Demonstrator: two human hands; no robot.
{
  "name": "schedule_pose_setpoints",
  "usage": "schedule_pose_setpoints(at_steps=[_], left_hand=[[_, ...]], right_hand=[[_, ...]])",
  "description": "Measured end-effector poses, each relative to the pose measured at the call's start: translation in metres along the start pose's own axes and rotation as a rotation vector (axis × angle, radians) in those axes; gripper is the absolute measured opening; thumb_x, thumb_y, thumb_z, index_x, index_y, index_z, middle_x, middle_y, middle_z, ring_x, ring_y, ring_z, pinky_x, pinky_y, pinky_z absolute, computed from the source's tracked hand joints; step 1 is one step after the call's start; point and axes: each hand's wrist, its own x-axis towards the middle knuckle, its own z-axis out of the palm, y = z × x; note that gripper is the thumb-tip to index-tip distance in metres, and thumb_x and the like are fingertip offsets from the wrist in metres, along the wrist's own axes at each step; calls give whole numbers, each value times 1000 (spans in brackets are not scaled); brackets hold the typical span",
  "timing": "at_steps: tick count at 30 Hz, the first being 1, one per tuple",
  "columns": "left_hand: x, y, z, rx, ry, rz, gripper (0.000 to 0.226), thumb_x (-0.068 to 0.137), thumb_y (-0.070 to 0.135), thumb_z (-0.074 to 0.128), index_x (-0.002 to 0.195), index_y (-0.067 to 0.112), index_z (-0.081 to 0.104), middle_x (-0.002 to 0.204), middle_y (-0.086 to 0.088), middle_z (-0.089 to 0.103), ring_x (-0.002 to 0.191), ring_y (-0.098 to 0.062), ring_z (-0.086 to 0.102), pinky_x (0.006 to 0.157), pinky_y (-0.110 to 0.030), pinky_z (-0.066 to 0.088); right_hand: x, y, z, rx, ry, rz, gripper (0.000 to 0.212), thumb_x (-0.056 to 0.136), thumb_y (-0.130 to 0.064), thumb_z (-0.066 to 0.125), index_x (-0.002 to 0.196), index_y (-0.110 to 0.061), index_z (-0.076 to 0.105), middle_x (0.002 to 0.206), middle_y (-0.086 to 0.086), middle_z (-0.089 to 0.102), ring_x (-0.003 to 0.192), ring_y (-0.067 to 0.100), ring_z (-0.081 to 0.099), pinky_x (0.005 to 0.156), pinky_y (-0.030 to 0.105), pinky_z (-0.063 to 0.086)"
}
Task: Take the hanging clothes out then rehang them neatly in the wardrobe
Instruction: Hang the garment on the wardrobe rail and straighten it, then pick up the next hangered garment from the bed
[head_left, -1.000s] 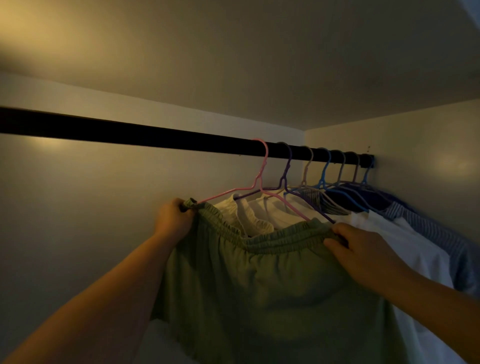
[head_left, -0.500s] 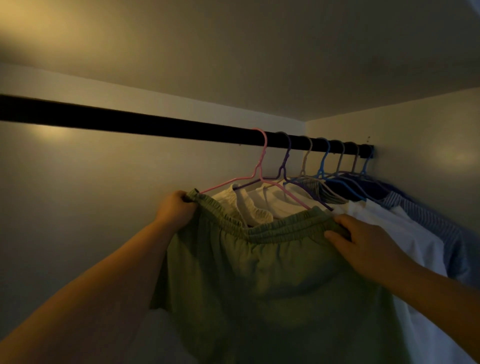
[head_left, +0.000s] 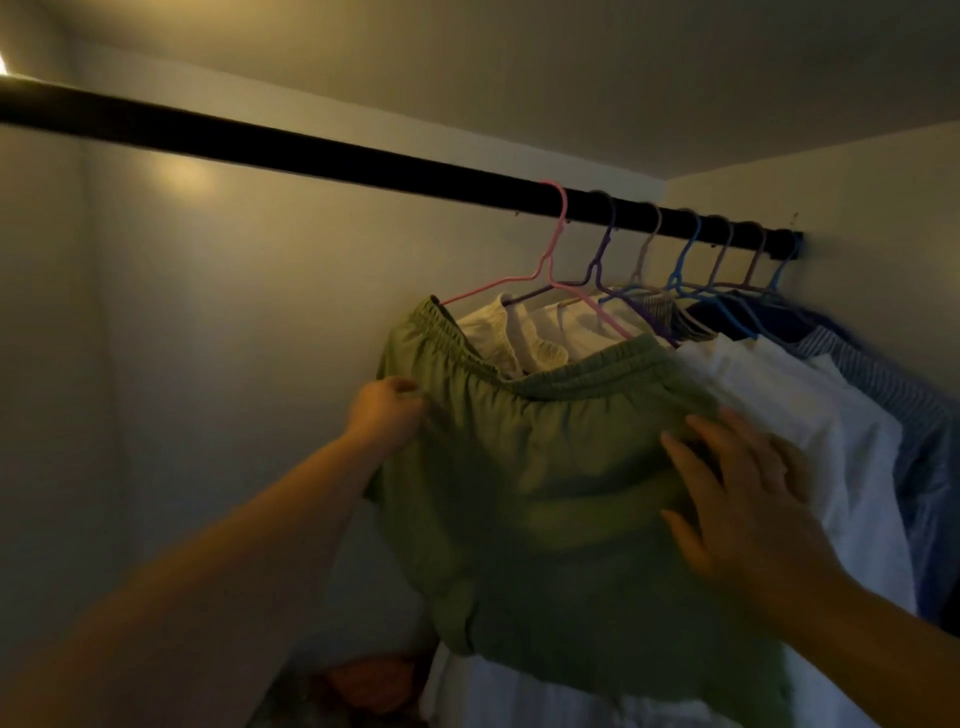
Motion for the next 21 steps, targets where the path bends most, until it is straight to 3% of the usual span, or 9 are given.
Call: schedule_pose_setpoints(at_steps=[2,6,10,13,15,18,21], left_hand=[[-30,-18,8,28,14,-31,38,85,20,62,121,10,62,123,-13,62,117,-30,56,96,-35,45],[-107,-63,18,75,-15,-108,26,86,17,61,108,6,68,108,-16,69,105,-31,63,85,-36,49],[-216,-112,23,174,-22,-258,25,88,22,58,107,12,69,113,-12,68,108,-28,62,86,-31,47],[-314,-147,21,209,-18,-331,19,87,18,56,90,7,72,98,-16,70,98,-32,63,76,-28,43],[-382,-171,17,232,-6,-461,23,89,18,54,100,6,70,106,-14,68,104,-30,61,84,-30,45],[-483,-204,10,305,-62,-661,32,93,9,43,119,5,61,127,-12,58,119,-27,54,95,-33,42],[-582,-222,-5,317,-7,-894,31,96,15,41,118,7,61,131,-10,55,122,-27,51,100,-31,38]], right_hand=[[-19,-3,7,23,3,-56,53,74,-44,38,118,-14,44,130,13,38,127,34,31,104,47,22],[-69,-9,17,129,-1,-129,43,75,-36,41,108,-11,52,126,16,43,124,35,35,98,48,26],[-138,-18,29,211,-95,-173,42,71,-32,44,94,-5,66,112,19,59,114,32,40,88,39,27],[-196,-29,38,234,-247,-220,29,66,-27,62,89,-10,69,104,15,64,105,26,41,82,38,26],[-237,-40,41,297,-355,-275,27,61,-24,69,84,-10,70,97,14,66,99,29,51,82,40,29],[-294,-63,36,351,-493,-353,18,63,-18,73,78,-9,72,86,14,68,81,36,65,76,46,46],[-341,-94,25,394,-782,-360,20,84,-23,61,102,-17,68,113,6,64,106,29,56,88,39,39]])
